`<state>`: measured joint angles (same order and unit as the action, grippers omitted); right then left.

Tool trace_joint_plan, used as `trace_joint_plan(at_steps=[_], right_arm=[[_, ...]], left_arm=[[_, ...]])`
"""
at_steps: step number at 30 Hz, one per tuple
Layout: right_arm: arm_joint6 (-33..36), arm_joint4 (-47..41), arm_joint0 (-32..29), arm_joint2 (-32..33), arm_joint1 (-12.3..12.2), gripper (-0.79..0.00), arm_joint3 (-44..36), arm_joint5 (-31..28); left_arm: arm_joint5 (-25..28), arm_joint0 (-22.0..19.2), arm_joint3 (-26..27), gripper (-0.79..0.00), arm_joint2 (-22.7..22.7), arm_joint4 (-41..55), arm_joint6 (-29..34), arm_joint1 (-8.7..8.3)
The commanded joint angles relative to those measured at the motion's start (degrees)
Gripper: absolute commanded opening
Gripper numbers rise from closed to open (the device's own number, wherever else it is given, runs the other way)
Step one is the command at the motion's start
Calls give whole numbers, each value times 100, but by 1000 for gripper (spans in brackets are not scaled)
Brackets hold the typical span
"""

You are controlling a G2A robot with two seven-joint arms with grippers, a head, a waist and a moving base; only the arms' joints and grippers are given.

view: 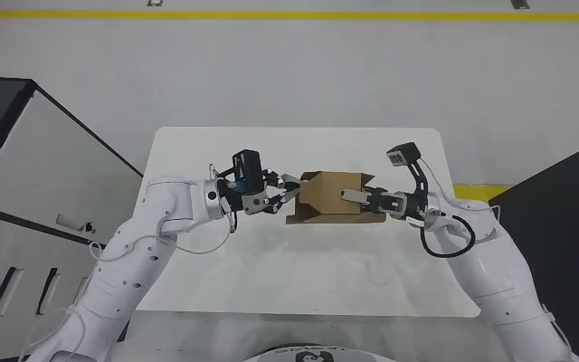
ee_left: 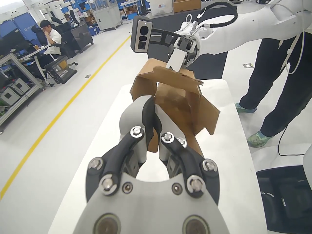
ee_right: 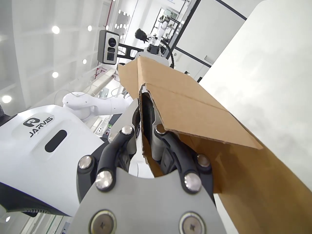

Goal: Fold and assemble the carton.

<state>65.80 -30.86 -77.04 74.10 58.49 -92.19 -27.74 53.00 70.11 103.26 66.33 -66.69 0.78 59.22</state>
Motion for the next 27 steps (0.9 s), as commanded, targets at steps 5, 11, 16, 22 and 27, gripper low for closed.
trace_joint_plan(at_steps=[5, 11, 16, 22, 27], right_arm=[[353, -147, 45, -123, 1, -785, -24, 58], [627, -213, 115, -201, -3, -785, 47, 124], [790, -222, 152, -202, -15, -785, 97, 153], [909, -157, 160, -227, -29, -785, 100, 181], [982, -127, 165, -247, -39, -785, 91, 213]], left_arm=[[-39, -20, -65, -785, 14, -51, -84, 1], [-50, -32, -114, -785, 27, -87, -139, -1], [-63, -30, -105, -785, 14, -105, -138, -1], [-92, -26, -84, -785, -9, -128, -141, 1], [-128, -34, -68, -785, -44, -149, -140, 7]])
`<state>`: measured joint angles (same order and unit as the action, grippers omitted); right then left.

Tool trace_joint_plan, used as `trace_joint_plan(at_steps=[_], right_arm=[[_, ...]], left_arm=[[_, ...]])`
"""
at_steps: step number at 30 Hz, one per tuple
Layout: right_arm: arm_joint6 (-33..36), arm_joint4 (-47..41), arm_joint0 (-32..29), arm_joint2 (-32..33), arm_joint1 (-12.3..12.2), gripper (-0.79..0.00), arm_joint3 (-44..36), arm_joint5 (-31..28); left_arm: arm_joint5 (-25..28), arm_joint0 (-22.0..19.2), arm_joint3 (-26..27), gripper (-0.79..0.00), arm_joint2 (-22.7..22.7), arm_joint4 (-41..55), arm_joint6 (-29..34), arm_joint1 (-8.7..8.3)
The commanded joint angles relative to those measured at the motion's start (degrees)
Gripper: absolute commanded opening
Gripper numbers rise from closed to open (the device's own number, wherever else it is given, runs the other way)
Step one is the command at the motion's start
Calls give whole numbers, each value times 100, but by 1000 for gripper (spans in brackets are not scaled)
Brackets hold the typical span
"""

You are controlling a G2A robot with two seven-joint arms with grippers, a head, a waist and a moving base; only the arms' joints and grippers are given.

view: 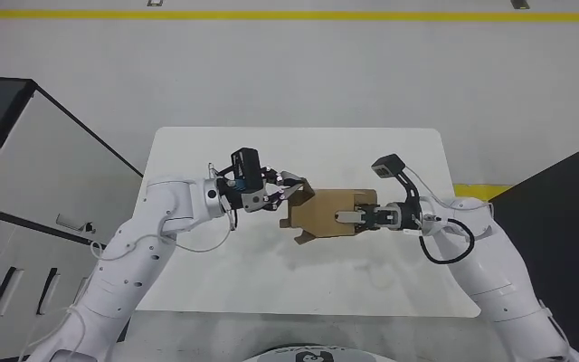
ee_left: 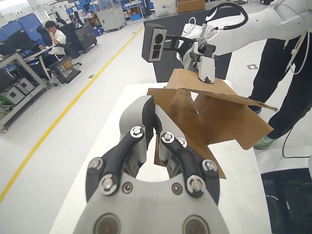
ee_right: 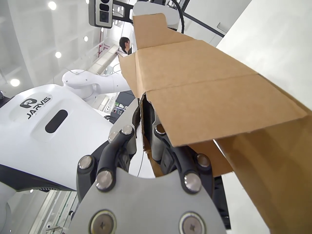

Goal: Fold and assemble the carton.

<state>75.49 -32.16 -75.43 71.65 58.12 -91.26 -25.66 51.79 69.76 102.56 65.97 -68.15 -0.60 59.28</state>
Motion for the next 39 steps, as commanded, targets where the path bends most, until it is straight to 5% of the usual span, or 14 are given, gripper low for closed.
trace_joint_plan(at_steps=[1, 39], right_arm=[[21, 9, 7, -1, -4, -785, 1, 8], [259, 110, 99, -213, -52, -785, 41, 177]], left_arm=[[-9, 0, 9, -785, -21, -7, -2, 3], [47, -77, -57, -785, -141, 84, 58, 15]])
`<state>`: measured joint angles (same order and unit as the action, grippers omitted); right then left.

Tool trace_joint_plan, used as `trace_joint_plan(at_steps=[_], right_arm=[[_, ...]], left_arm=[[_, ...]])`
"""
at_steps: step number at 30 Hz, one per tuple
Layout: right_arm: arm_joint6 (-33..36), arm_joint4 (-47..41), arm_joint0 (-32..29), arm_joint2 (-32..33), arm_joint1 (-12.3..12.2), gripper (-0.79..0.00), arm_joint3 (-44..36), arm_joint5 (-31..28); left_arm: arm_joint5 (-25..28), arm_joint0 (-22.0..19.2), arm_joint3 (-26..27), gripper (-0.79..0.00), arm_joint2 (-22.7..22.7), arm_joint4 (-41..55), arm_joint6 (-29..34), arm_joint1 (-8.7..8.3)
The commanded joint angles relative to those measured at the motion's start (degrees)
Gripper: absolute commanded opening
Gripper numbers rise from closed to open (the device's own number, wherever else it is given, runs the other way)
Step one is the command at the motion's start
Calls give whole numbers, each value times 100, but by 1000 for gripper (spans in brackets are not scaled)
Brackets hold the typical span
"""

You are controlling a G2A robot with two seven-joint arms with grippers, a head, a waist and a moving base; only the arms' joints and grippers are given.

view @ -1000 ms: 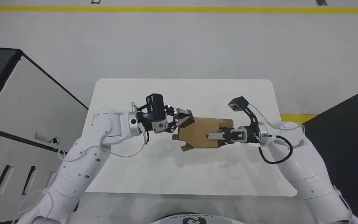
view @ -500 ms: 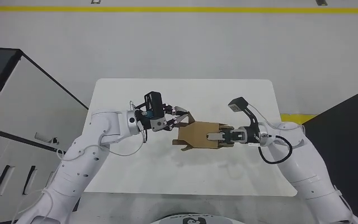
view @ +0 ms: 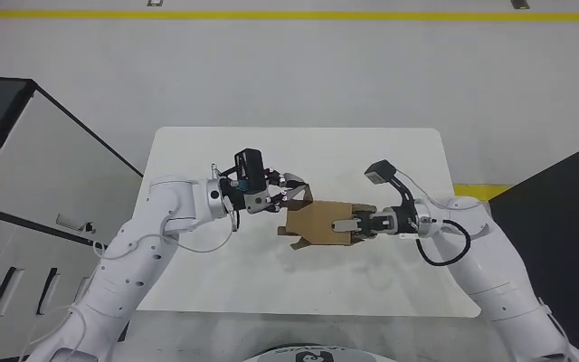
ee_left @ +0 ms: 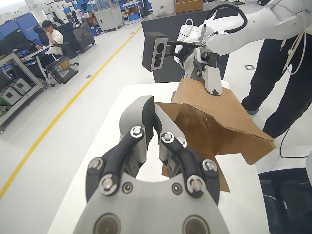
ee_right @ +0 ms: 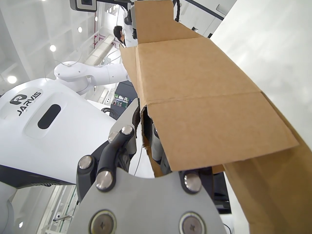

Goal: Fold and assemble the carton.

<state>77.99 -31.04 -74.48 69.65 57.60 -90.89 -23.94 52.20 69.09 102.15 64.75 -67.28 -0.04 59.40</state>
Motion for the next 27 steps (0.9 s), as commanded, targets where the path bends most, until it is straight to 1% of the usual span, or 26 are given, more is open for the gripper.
trace_joint_plan(at_steps=[1, 9, 20, 22, 25, 27], right_arm=[[16, 1, 14, -25, 1, -785, 10, 8], [-126, 4, 9, 89, -21, -785, 127, -95], [-282, -481, -120, 300, -40, -785, 310, -222], [-308, -588, -126, 346, -40, -785, 341, -274], [-401, -743, -92, 507, -40, -785, 308, -636], [-401, -743, -92, 507, -40, -785, 308, -636]], left_arm=[[5, -21, -31, -785, -31, -2, 1, 5], [-119, -41, -190, -785, 8, -19, -36, 9], [-291, 7, -336, -785, 255, 40, -180, -15], [-338, 24, -360, -785, 297, 44, -213, -18], [-359, 48, -345, -785, 329, 58, -325, -17], [-359, 48, -345, -785, 329, 58, -325, -17]])
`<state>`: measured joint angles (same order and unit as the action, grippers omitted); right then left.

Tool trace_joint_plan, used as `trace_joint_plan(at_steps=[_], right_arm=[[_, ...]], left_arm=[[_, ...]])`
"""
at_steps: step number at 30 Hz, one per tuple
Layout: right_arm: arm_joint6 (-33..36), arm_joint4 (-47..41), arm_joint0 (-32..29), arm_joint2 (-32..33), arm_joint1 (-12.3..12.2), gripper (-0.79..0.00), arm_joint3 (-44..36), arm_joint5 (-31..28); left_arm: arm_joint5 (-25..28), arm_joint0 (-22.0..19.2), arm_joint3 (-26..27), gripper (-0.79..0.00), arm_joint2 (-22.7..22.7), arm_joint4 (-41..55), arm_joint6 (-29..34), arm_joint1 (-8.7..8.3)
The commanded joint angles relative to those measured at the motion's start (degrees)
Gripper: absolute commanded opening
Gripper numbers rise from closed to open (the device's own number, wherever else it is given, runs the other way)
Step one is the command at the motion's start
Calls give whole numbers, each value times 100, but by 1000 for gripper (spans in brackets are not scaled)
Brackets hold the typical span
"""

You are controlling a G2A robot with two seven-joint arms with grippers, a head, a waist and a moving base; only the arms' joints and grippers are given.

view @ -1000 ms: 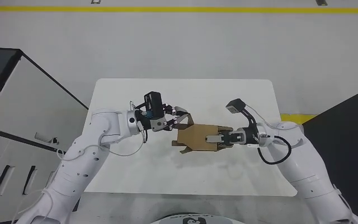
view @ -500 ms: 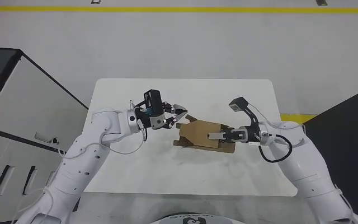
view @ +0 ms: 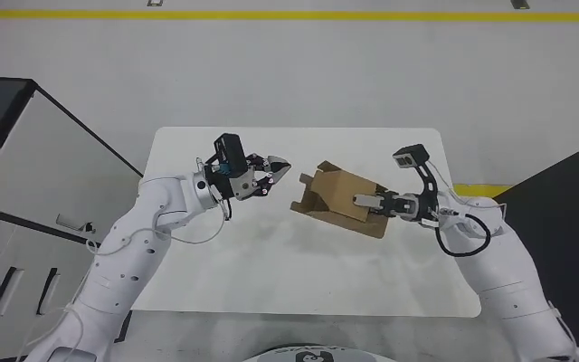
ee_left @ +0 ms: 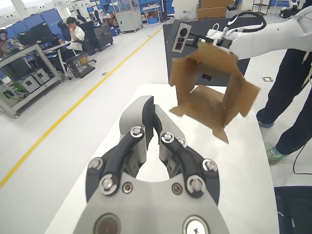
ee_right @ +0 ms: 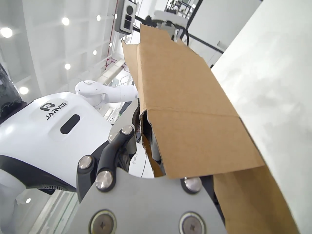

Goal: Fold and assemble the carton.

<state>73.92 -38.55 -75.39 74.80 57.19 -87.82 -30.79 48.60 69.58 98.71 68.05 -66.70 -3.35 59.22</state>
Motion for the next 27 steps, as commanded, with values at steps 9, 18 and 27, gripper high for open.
trace_joint_plan(at_steps=[9, 18, 27], right_arm=[[-316, -18, -80, 72, 9, -785, -146, -47], [-187, -355, -102, 122, 20, -785, -197, -124], [-179, -292, -58, 75, 35, -785, -196, 3]], left_arm=[[-162, 77, 4, -785, -34, -26, 165, 5], [1, 103, -49, -785, -127, 126, 207, 16], [334, -19, 239, -785, -308, 98, 118, 39]])
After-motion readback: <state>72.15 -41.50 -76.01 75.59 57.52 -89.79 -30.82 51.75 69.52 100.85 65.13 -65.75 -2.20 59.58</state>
